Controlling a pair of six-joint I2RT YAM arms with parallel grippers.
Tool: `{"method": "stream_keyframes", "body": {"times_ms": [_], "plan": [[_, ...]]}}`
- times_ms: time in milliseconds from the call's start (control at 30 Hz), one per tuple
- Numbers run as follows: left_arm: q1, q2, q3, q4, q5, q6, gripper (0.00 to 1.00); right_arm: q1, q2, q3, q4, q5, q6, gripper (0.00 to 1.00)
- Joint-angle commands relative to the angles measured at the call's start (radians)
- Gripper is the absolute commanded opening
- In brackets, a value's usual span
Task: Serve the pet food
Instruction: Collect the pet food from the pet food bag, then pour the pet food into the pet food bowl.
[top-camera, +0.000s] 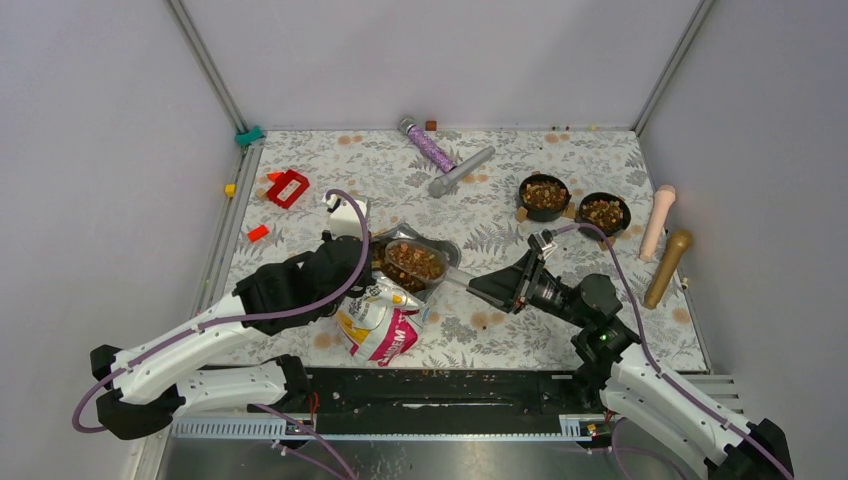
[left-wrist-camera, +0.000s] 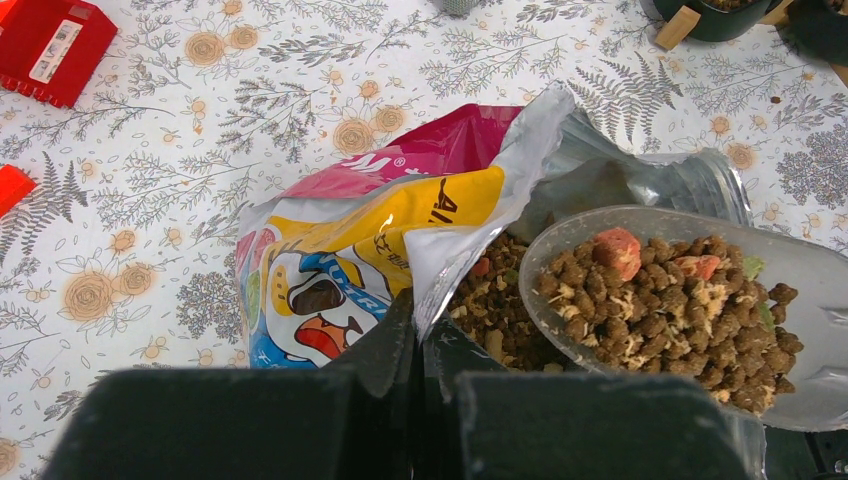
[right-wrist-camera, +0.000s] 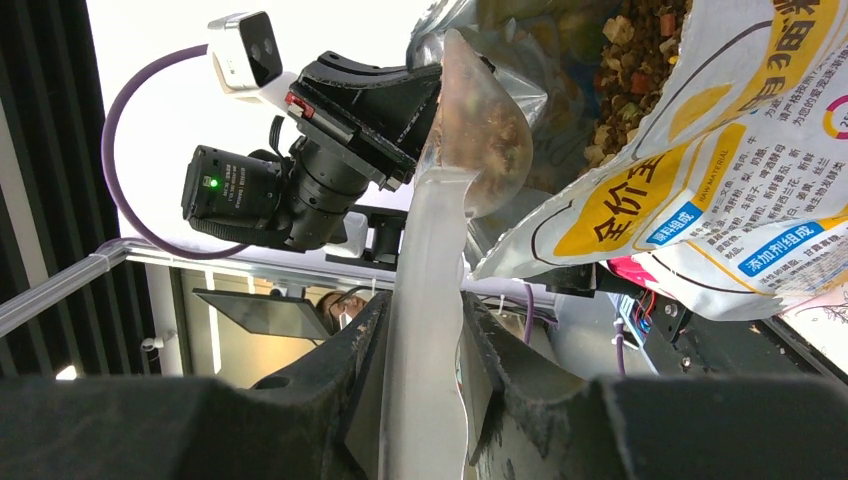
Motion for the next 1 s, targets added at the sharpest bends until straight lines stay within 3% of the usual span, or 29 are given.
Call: {"method": "stream_keyframes", "body": {"times_ms": [0,967], "plan": [[-0.017,-0.007,0.029,0.135,0.01,-0.013,0.0,-0.02,-0.035,0.005,0.022,0.007,-0.006,0.0],[-0.017,-0.014,0.026,0.136,0.006,-0.018,0.0,-0.104,-0.085,0.177,-0.056,0.132,-0.055,0.0]]}}
